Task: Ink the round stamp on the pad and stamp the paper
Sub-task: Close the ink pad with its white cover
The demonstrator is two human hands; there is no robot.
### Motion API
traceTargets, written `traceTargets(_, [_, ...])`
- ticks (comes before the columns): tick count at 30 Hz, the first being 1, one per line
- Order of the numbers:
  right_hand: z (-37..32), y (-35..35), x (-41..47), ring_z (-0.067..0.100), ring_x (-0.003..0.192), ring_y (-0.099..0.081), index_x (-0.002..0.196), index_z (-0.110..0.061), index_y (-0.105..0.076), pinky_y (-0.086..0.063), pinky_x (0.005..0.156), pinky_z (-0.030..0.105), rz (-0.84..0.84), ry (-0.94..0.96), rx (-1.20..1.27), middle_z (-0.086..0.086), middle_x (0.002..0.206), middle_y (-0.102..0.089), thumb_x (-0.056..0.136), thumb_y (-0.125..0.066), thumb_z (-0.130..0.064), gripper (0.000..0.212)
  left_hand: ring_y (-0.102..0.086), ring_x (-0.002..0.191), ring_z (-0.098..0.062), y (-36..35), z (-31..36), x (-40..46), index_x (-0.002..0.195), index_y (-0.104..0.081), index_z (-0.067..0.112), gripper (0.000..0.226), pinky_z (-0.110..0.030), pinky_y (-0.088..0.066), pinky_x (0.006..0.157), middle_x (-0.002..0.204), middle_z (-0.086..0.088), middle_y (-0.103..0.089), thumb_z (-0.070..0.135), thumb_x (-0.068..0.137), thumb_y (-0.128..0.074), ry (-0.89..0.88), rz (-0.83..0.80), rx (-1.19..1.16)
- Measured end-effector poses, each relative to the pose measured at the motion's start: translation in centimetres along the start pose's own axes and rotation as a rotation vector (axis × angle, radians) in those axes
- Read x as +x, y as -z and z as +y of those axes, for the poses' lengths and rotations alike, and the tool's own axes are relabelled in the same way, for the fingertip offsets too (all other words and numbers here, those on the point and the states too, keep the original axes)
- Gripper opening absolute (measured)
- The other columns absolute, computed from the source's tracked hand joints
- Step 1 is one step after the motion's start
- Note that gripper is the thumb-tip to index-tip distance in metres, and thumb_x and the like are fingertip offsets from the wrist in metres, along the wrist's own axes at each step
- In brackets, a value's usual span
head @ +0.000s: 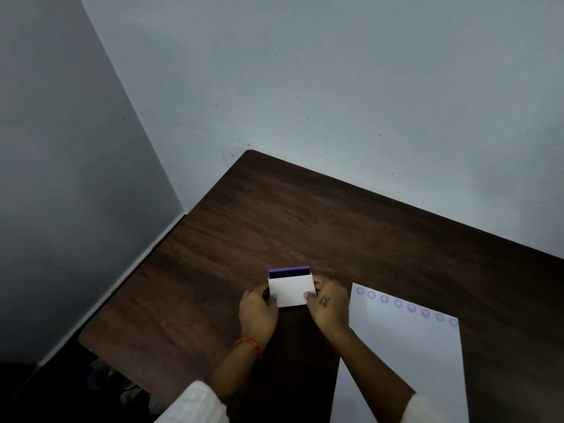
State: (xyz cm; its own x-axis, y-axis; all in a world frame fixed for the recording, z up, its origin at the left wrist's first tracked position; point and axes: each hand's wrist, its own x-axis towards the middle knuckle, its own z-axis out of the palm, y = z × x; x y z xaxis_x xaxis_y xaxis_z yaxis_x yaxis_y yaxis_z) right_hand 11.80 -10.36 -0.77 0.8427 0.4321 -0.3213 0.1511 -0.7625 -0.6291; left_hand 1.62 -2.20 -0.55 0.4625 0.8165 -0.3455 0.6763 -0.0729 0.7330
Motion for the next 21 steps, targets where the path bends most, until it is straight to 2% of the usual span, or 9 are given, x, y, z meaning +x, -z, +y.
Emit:
traceTargets(6, [0.0,0.1,0.4,0.025,0.11,-0.062,0.122,-0.012,-0.058,-0.053,0.095,0.036,-0.004,0.02,-0.022,0.01,0.121,-0.066,0.083,-0.067,-0.019,0.041,-0.063,0.104,-0.027,0.5,0.0,1.0,0.11,-0.065,0.006,0.027,-0.034,-0.048,0.092,0.111,-0.016,-0.069,0.012,0.084,-0.063,0.007,0.028,-0.011])
traceTargets(11, [-0.1,0.0,0.8,0.024,0.114,-0.06,0.127,-0.013,-0.053,-0.051,0.098,0.037,-0.009,0.027,-0.033,0.009,0.126,-0.063,0.083,-0.067,-0.02,0.047,-0.065,0.097,-0.026,0.6,-0.2,1.8,0.103,-0.068,0.007,0.024,-0.029,-0.048,0.086,0.104,-0.014,-0.072,0.016,0.081,-0.068,0.019,0.048,-0.017])
traceTargets(16, [-0.2,-0.1,1.1,0.027,0.117,-0.058,0.13,-0.014,-0.049,-0.051,0.099,0.039,-0.013,0.021,-0.072,0.01,0.129,-0.061,0.084,-0.066,-0.023,0.05,-0.068,0.083,-0.027,0.7,-0.4,2.2,0.1,-0.068,0.007,0.023,-0.035,-0.054,0.085,0.098,-0.014,-0.073,0.019,0.08,-0.07,0.017,0.041,-0.025])
traceTargets(21, [-0.2,-0.1,1.1,0.026,0.12,-0.056,0.132,-0.015,-0.047,-0.049,0.1,0.038,-0.007,0.045,-0.092,0.008,0.132,-0.059,0.085,-0.065,-0.024,0.052,-0.069,0.078,-0.027,0.7,-0.6,2.6,0.097,-0.069,0.007,0.023,-0.04,-0.056,0.082,0.093,-0.014,-0.073,0.022,0.079,-0.071,0.015,0.03,-0.04])
